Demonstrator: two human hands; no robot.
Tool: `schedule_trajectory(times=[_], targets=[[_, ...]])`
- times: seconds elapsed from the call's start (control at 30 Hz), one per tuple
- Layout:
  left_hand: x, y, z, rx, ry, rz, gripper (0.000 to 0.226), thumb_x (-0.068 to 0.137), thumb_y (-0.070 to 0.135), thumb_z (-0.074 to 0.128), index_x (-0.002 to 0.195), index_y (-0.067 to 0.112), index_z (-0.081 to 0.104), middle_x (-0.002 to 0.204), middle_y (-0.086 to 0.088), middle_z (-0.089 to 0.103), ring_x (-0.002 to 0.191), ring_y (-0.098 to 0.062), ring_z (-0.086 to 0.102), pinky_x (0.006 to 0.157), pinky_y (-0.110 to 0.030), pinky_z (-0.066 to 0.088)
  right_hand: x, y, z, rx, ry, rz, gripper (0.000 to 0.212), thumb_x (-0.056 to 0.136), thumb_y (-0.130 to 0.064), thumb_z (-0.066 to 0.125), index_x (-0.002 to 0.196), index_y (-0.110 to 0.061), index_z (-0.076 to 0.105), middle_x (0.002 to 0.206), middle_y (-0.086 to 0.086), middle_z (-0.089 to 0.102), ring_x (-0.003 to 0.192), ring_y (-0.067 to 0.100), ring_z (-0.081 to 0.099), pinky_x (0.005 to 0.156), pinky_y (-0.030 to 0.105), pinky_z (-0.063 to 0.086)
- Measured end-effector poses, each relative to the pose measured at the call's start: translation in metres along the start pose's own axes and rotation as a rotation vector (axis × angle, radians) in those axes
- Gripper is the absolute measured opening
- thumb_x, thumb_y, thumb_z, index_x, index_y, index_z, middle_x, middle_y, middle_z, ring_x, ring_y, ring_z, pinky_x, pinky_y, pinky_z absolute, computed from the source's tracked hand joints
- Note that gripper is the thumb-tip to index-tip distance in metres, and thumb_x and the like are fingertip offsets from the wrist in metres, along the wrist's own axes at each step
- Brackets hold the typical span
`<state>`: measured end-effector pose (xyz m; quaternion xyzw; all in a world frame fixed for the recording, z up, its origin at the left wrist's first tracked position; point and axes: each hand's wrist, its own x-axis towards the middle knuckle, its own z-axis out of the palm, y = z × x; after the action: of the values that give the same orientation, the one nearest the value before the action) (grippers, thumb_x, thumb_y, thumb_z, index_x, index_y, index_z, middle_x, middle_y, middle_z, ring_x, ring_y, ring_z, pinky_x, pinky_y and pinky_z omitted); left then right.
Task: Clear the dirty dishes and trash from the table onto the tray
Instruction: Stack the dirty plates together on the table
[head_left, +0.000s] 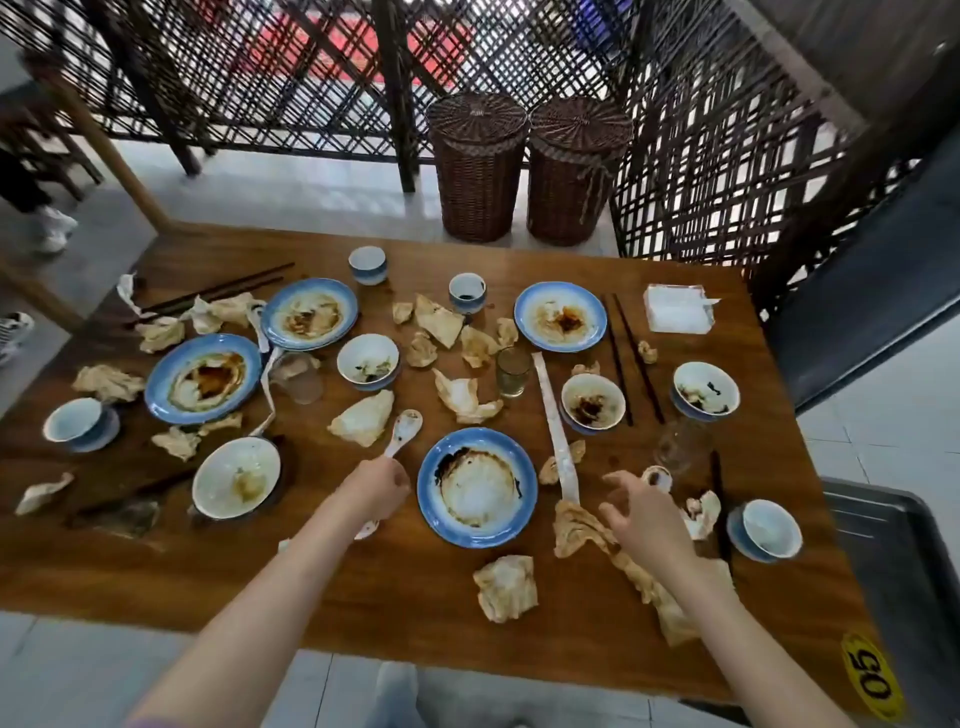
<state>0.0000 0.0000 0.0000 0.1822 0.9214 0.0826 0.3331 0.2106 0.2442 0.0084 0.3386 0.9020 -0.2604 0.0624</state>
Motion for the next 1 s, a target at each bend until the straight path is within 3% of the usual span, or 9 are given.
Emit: schedule_trajectory(times=[0.13, 0.23, 0.3, 0.43, 0.53, 0.63, 0.73, 0.87, 1.0], targets=[[0.012, 0.000, 0.017, -0.042, -0.027, -0.022, 0.019, 0.093, 0.019, 0.045, 0.095, 0.016, 0.063, 0.102, -0.005, 0.068, 0.090, -0.022, 0.063, 0.070, -0.028, 0.051, 0.014, -0.008, 0.020, 0.147, -0.078, 0.122, 0.023, 0.088, -0.015, 0.061, 0.111, -0.021, 0.063, 0.106, -0.002, 0.067, 0.090, 0.010, 0.061, 0.079, 0.024, 0.053], [0.021, -0.003, 0.022, -0.163, 0.032, -0.062, 0.020, 0.091, 0.022, 0.054, 0.108, 0.017, 0.064, 0.109, -0.002, 0.065, 0.091, -0.018, 0.060, 0.066, -0.024, 0.047, 0.029, -0.027, 0.034, 0.375, -0.147, 0.225, 0.025, 0.091, -0.012, 0.058, 0.115, -0.017, 0.062, 0.100, -0.003, 0.067, 0.080, 0.006, 0.065, 0.065, 0.019, 0.055], [0.024, -0.004, 0.022, -0.240, 0.060, -0.079, 0.024, 0.089, 0.024, 0.059, 0.111, 0.017, 0.064, 0.110, -0.001, 0.064, 0.087, -0.015, 0.059, 0.061, -0.020, 0.043, 0.035, -0.041, 0.040, 0.508, -0.220, 0.298, 0.034, 0.093, -0.008, 0.053, 0.127, -0.014, 0.054, 0.108, 0.000, 0.064, 0.076, 0.006, 0.066, 0.060, 0.018, 0.053], [0.029, -0.004, 0.025, -0.313, 0.065, -0.077, 0.024, 0.086, 0.025, 0.063, 0.109, 0.017, 0.063, 0.106, 0.000, 0.064, 0.086, -0.015, 0.060, 0.061, -0.021, 0.046, 0.042, -0.053, 0.047, 0.632, -0.315, 0.394, 0.046, 0.094, 0.000, 0.046, 0.138, -0.011, 0.041, 0.127, 0.007, 0.054, 0.098, 0.018, 0.062, 0.077, 0.026, 0.053], [0.029, -0.005, 0.026, -0.390, 0.053, -0.095, 0.022, 0.085, 0.022, 0.066, 0.106, 0.018, 0.062, 0.101, 0.000, 0.063, 0.086, -0.017, 0.063, 0.070, -0.028, 0.055, 0.044, -0.056, 0.049, 0.633, -0.344, 0.428, 0.046, 0.093, 0.000, 0.047, 0.138, -0.009, 0.041, 0.125, 0.008, 0.054, 0.105, 0.021, 0.058, 0.073, 0.025, 0.050], [0.028, -0.004, 0.028, -0.496, 0.037, -0.134, 0.021, 0.084, 0.015, 0.068, 0.103, 0.017, 0.060, 0.094, 0.001, 0.062, 0.070, -0.014, 0.068, 0.058, -0.023, 0.056, 0.045, -0.058, 0.054, 0.628, -0.294, 0.474, 0.042, 0.092, -0.001, 0.050, 0.134, -0.007, 0.047, 0.113, 0.009, 0.057, 0.097, 0.022, 0.061, 0.068, 0.024, 0.053], [0.028, -0.005, 0.027, -0.533, 0.019, -0.173, 0.022, 0.082, 0.012, 0.069, 0.102, 0.017, 0.059, 0.092, -0.002, 0.065, 0.063, -0.011, 0.069, 0.047, -0.017, 0.049, 0.047, -0.061, 0.062, 0.580, -0.154, 0.494, 0.032, 0.089, -0.003, 0.056, 0.121, -0.007, 0.059, 0.108, 0.009, 0.062, 0.096, 0.024, 0.063, 0.081, 0.035, 0.056], [0.029, -0.008, 0.019, -0.583, -0.002, -0.182, 0.021, 0.081, 0.012, 0.071, 0.097, 0.017, 0.059, 0.090, -0.003, 0.065, 0.058, -0.009, 0.069, 0.047, -0.017, 0.050, 0.052, -0.069, 0.064, 0.600, -0.008, 0.530, 0.021, 0.081, -0.007, 0.070, 0.101, -0.011, 0.066, 0.101, 0.005, 0.064, 0.096, 0.023, 0.062, 0.081, 0.040, 0.057], [0.029, -0.009, -0.001, -0.635, -0.016, -0.175, 0.021, 0.081, 0.014, 0.072, 0.097, 0.019, 0.059, 0.088, -0.006, 0.067, 0.058, -0.008, 0.069, 0.048, -0.018, 0.050, 0.053, -0.078, 0.057, 0.628, 0.044, 0.512, 0.016, 0.079, -0.008, 0.072, 0.087, -0.019, 0.063, 0.095, 0.002, 0.064, 0.091, 0.020, 0.063, 0.077, 0.039, 0.058]])
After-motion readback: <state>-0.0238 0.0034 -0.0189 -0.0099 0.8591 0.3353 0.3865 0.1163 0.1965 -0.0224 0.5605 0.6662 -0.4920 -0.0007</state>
